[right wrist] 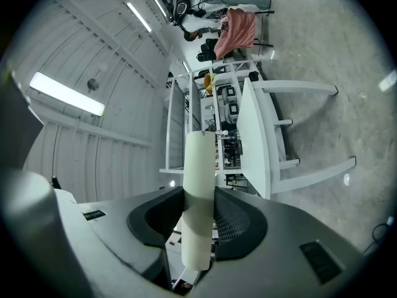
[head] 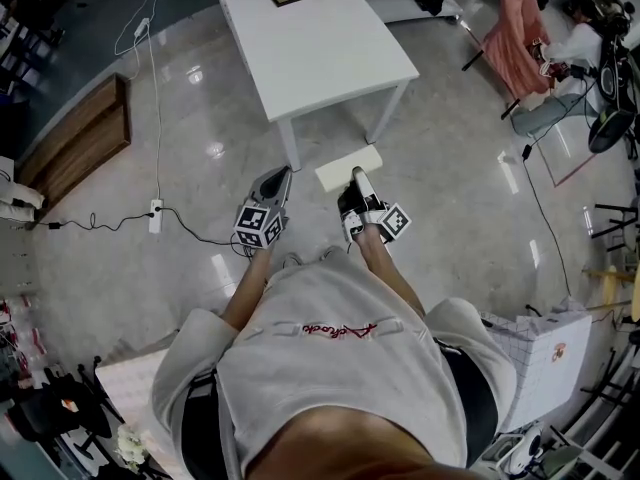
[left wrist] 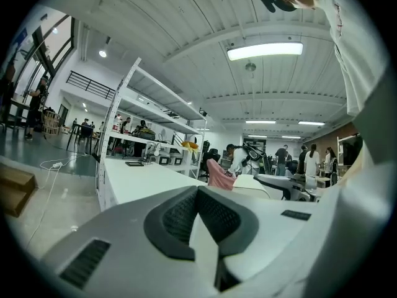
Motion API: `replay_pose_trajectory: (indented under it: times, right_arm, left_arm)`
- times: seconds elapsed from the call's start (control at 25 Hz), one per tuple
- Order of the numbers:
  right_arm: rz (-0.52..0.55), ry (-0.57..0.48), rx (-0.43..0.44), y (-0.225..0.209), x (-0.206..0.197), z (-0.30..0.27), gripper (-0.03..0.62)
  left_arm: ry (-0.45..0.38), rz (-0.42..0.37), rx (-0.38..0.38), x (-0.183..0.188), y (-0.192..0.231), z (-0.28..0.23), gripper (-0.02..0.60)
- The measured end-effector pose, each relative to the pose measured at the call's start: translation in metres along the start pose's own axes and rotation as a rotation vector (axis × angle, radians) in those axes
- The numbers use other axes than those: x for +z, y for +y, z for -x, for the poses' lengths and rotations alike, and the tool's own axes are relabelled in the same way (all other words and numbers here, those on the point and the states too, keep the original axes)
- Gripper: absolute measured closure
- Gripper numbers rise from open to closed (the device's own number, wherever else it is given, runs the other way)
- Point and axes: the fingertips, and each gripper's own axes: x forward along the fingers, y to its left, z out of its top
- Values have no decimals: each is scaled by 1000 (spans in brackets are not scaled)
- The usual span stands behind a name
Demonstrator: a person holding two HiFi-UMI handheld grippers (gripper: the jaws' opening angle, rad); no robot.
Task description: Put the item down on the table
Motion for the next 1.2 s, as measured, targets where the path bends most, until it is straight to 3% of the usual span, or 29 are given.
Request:
replay_pose_trajectory:
  times: [0.68,1.2]
  right_arm:
    - [2,54,-25,-10,40,1,439]
    - [-3,57,-33,-43,55,-66,439]
  left_arm:
    - [26,29,10,-21,-27,-37,574]
    - [15,43,5,-14,29,-94,574]
